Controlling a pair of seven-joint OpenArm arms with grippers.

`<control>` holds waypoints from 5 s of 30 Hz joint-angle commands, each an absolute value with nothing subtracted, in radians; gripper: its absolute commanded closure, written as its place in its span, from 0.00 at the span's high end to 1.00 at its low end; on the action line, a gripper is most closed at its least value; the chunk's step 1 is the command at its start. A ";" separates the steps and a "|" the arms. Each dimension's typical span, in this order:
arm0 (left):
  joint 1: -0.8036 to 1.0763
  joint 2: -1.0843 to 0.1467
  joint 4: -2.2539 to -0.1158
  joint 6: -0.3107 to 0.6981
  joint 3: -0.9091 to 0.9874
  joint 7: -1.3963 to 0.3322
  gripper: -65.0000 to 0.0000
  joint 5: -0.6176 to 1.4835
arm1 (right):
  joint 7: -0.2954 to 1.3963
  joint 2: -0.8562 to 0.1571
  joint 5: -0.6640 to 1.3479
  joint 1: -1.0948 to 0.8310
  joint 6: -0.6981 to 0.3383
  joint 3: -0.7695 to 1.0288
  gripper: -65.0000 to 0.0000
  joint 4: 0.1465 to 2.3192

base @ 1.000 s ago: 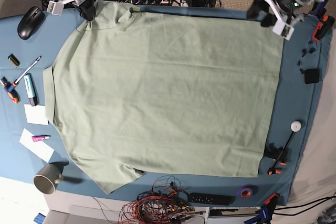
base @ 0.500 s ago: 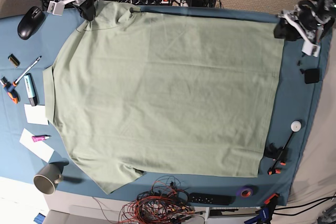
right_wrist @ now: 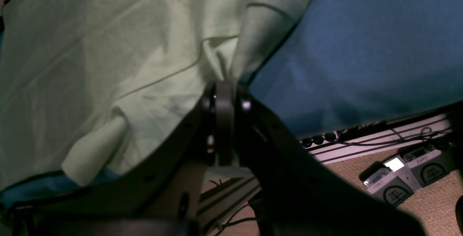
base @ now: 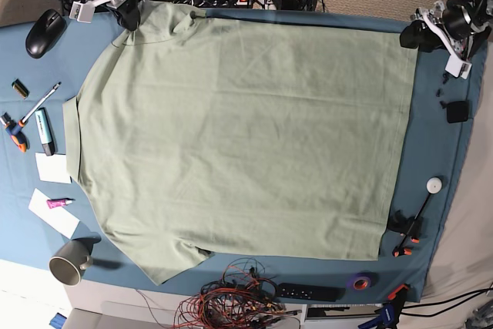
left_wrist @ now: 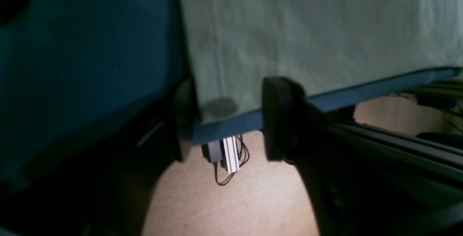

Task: Fold the T-shirt properly
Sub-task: 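Close both grippers on the shoulder corners of the shirt, then lift the collar edge with both grippers and fold it toward the hem, then open both grippers and raise them off the folded collar edge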

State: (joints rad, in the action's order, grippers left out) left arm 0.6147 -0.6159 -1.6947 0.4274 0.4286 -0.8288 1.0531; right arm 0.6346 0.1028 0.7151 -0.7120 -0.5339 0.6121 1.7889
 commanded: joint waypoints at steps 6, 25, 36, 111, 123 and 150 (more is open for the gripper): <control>0.632 -0.615 -1.701 0.447 0.434 -0.838 0.46 1.080 | 0.699 0.105 0.654 -0.731 -0.509 0.610 0.00 1.785; 0.612 -0.616 -1.702 0.472 0.434 -0.802 0.00 1.091 | 0.703 0.105 0.658 -0.731 -0.509 0.610 0.00 1.786; 0.612 -0.616 -1.728 0.496 0.434 -0.797 0.00 1.086 | 0.738 0.105 0.699 -0.732 -0.586 0.611 0.00 1.855; -0.017 -0.615 -1.520 0.355 0.152 -0.586 0.00 0.725 | 0.539 0.052 0.316 0.050 -0.451 0.609 0.00 1.570; -0.016 -0.624 -1.520 0.339 0.152 -0.614 0.59 0.722 | 0.558 0.052 0.268 0.047 -0.455 0.610 0.55 1.570; -0.014 -0.776 -1.524 0.366 0.196 -0.653 0.59 0.785 | 0.770 0.128 0.731 -0.061 -0.384 1.013 0.54 1.547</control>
State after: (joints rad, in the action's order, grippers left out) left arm 0.0025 -0.7509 -1.5097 0.3668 0.1848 -0.6724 0.7757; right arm 0.7544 0.1322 0.7357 -0.0616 -0.3859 1.0168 1.5394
